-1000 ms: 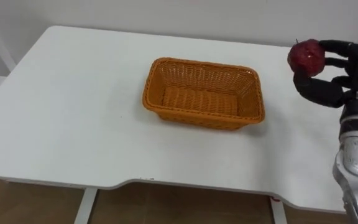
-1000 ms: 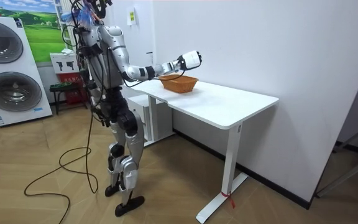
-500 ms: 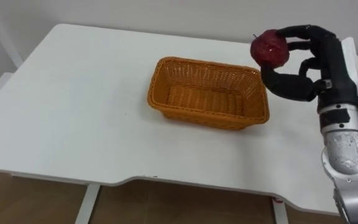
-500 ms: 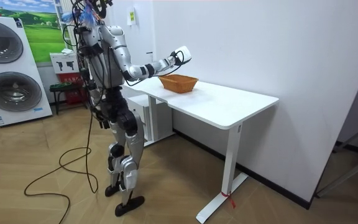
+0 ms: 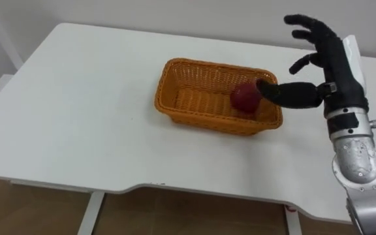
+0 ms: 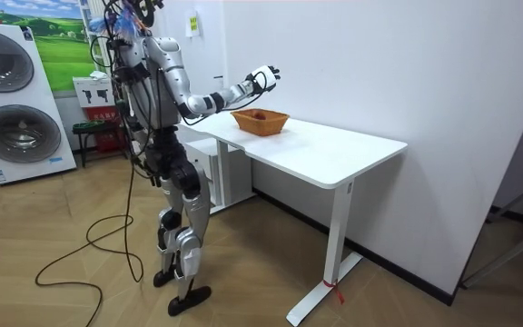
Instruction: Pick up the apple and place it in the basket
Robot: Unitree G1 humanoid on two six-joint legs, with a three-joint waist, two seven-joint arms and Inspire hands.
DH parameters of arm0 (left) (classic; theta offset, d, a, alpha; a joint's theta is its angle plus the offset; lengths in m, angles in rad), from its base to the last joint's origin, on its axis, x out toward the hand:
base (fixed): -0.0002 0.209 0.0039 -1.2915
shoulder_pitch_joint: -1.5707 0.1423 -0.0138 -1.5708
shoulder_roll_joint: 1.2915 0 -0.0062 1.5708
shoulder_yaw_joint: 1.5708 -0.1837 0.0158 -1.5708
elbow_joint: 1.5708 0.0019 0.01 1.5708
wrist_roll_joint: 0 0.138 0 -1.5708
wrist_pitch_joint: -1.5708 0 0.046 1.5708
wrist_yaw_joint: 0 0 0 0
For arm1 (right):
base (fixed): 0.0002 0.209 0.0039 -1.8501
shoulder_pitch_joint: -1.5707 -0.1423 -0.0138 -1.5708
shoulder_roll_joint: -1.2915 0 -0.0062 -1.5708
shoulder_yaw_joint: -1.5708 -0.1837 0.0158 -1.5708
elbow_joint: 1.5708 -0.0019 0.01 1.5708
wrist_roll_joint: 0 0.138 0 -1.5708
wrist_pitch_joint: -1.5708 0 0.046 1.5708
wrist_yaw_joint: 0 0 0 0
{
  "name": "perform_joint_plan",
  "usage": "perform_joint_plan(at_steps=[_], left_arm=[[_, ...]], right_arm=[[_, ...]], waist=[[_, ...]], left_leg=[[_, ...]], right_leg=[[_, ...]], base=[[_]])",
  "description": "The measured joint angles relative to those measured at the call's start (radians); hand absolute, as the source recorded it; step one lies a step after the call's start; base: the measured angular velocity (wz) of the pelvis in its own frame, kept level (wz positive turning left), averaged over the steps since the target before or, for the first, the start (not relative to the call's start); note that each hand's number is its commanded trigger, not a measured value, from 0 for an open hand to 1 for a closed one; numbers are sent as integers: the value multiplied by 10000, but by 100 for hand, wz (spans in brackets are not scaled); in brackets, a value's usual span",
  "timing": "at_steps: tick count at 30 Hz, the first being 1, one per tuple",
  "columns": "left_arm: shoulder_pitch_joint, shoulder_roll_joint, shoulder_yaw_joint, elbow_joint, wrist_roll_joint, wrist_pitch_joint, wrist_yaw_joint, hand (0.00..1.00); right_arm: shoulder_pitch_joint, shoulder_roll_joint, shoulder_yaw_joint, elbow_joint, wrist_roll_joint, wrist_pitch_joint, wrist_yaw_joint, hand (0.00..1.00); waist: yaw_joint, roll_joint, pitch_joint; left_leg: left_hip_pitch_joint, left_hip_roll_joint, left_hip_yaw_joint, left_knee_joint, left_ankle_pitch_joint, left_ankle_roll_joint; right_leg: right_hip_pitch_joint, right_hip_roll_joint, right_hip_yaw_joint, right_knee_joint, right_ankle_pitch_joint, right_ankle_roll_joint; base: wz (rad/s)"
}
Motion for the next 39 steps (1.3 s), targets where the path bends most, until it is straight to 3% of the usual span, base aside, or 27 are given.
perform_joint_plan(at_steps=[8,10,14,17,22,26,28,31,35,39], left_arm=[[41,-2,-1,5,2,-35,58,0],[144,35,9,4,0,-83,106,0],[348,53,48,-25,-3,-160,263,0],[447,52,503,-52,-3,-243,270,0],[729,51,983,-39,-21,-372,353,0],[792,22,1143,-45,-10,-383,462,0],[902,6,1362,-64,4,-349,486,0],[968,5,1737,-57,-15,-284,530,0],[972,7,1891,-164,-17,-118,554,0],[980,6,1893,-397,-58,156,691,0]], right_arm=[[55,-3,6,2,100,-2,-25,0],[54,-8,-24,3,245,-8,-88,0],[57,-42,-414,19,544,-83,-603,0],[60,-46,-1269,42,1026,-259,-1098,0],[58,-90,-2938,609,1487,-703,-2410,0],[68,-90,-3851,1000,1525,-689,-3606,0],[200,-135,-4517,1037,1524,-691,-4293,0],[338,-236,-5359,1751,1525,-688,-5204,0],[757,-399,-5948,2983,2144,-479,-6107,0],[936,-398,-6053,4820,3868,-220,-6569,0]], waist=[[-27,-8,-6],[-117,-60,-36],[-163,-143,-16],[-229,-254,-9],[-607,-248,4],[-877,-151,17],[-1154,-9,-49],[-1304,9,-88],[-1470,-39,-90],[-1553,-209,-75]], left_leg=[[26,0,4,-28,0,0],[47,5,2,-34,0,0],[138,-14,-15,-53,0,0],[204,-20,-9,-97,0,0],[197,-15,-9,-48,-1,-1],[177,26,125,-62,-5,-5],[149,24,153,-97,-4,-4],[179,16,206,-191,4,-7],[189,24,327,-253,6,-6],[298,48,502,-300,6,-6]], right_leg=[[2,1,2,-8,0,0],[28,8,-3,-19,0,1],[163,-4,-44,-86,0,2],[255,-8,-37,-198,3,5],[270,-8,-74,-195,5,8],[164,4,-5,-165,13,0],[53,-2,15,-165,20,-2],[72,18,143,-158,19,-1],[8,42,380,-169,19,0],[13,67,540,-171,20,-2]], base=[[0],[0],[2],[0],[0],[-10],[-5],[-10],[-12],[-13]])
